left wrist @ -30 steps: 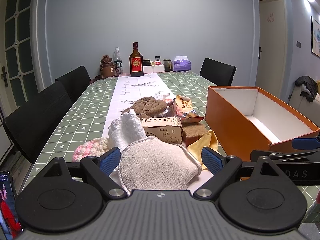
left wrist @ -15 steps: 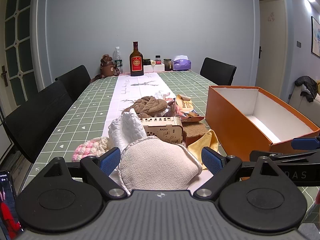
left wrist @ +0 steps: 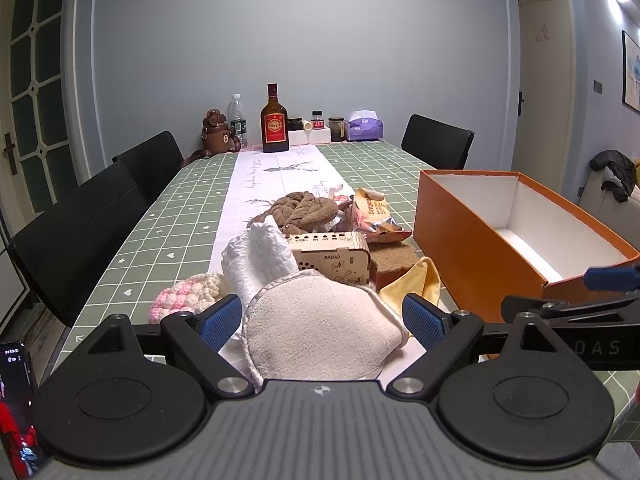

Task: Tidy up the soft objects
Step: 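Lower the left gripper onto the beige round pad and close on it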

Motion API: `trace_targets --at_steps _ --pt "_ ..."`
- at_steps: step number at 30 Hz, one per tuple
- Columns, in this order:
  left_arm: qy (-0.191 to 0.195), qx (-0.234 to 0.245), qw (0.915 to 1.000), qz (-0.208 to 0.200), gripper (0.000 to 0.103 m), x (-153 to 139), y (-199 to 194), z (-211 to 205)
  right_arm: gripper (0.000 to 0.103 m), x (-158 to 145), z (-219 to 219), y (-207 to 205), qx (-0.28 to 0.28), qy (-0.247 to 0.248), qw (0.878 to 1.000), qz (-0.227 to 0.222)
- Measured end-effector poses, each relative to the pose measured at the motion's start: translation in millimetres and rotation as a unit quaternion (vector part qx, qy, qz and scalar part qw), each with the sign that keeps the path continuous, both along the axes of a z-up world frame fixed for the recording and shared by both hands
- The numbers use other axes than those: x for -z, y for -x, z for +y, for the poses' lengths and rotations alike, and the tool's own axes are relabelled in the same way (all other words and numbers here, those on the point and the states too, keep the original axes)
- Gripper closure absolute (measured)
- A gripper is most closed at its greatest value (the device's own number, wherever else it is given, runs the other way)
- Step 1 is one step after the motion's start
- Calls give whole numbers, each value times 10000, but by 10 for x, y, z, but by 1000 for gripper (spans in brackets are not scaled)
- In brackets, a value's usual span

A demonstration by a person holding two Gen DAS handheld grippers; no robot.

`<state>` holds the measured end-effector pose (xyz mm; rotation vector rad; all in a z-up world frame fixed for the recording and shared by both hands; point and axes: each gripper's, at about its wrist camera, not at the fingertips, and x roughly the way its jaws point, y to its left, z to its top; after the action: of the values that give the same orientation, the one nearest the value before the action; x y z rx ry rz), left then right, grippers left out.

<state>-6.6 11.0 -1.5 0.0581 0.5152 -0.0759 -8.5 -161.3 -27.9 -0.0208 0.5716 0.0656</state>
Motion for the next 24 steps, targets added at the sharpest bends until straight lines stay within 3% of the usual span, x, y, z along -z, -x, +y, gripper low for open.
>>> trace_targets --at_steps 8,13,18,24 --pt "39 -109 9998 185 7 121 -20 223 11 -24 168 82 -541 56 9966 -611" --pt "223 -127 9990 370 17 228 -115 376 32 40 359 9 -888 71 9941 -626" --pt "484 -128 9976 487 19 360 -263 492 48 198 542 -196 -1257 119 9914 -356" --pt "976 -205 9925 709 22 511 -500 624 52 470 669 -555 -1351 92 9907 99"
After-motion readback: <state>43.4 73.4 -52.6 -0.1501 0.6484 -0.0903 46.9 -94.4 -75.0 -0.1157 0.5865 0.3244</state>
